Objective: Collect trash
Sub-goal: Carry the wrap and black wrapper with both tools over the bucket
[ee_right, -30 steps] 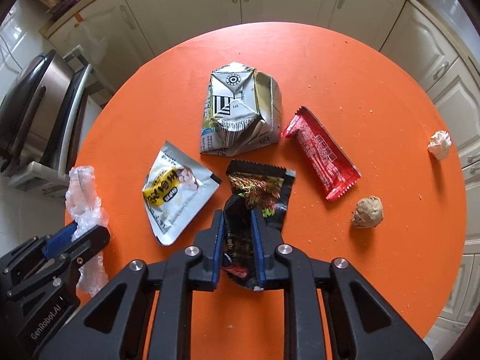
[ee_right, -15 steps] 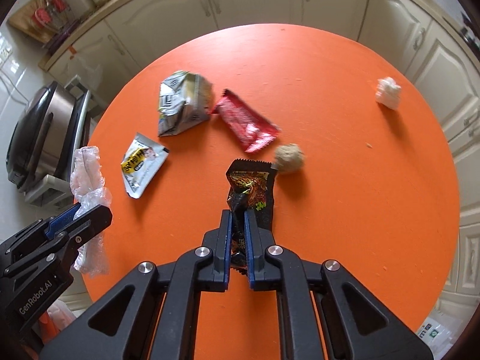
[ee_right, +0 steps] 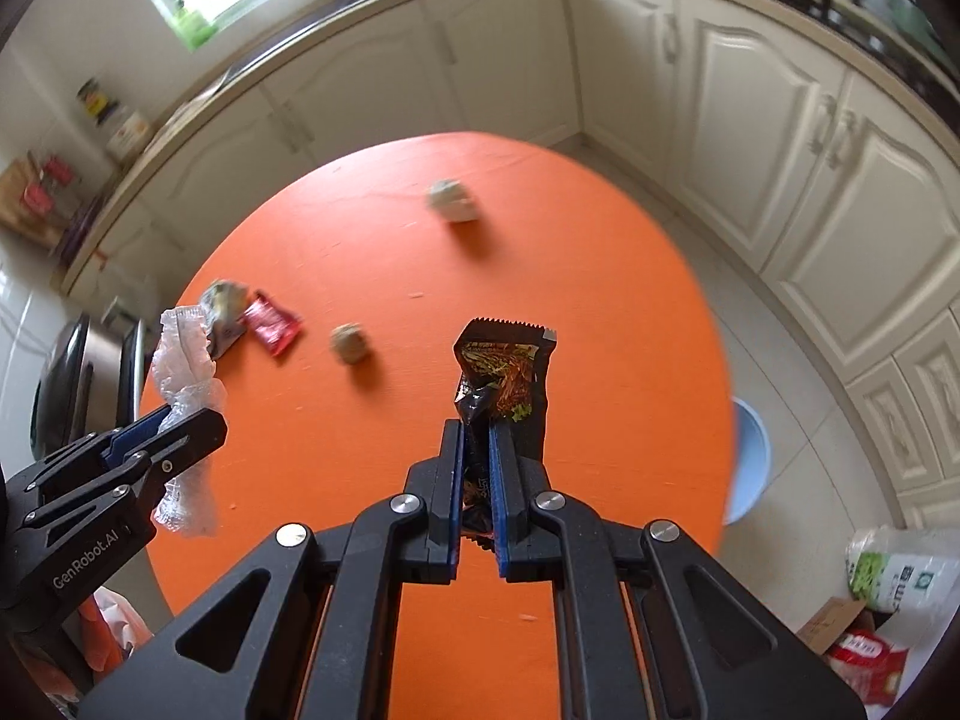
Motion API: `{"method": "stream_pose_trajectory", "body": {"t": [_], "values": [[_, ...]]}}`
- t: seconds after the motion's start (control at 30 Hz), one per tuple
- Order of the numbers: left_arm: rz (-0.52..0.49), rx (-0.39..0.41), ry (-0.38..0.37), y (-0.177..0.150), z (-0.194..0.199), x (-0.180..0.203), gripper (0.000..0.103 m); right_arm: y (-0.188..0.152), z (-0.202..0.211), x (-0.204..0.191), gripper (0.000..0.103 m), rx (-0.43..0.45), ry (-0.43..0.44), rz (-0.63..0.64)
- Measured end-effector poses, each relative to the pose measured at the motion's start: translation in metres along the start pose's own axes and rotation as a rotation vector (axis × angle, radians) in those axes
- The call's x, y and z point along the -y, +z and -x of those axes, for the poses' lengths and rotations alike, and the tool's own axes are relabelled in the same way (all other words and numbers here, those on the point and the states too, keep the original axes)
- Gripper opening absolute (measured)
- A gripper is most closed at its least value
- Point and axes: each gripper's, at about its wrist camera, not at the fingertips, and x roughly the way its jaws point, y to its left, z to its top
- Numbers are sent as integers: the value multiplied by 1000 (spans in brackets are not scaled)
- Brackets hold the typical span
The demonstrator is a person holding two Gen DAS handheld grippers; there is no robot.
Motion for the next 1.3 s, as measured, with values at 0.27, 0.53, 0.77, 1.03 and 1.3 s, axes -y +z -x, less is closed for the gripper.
{"method": "stream_pose_trajectory", "body": {"t": [0.27,0.53,0.77,1.03,1.3], "values": [[-203,-72,-43,30,-53,122,23,-6,29,108,7,39,-44,-177],[-382,-119,-35,46,-114,226,23,-31,40,207,7,33,-115,-353],[-471,-204,-16,55,-185,299,23,-55,41,271,7,6,-159,-468],[-512,-306,-4,76,-273,355,26,-63,27,320,7,-37,-182,-537],[-518,-332,27,88,-320,382,68,-61,3,333,7,-75,-162,-552]]}}
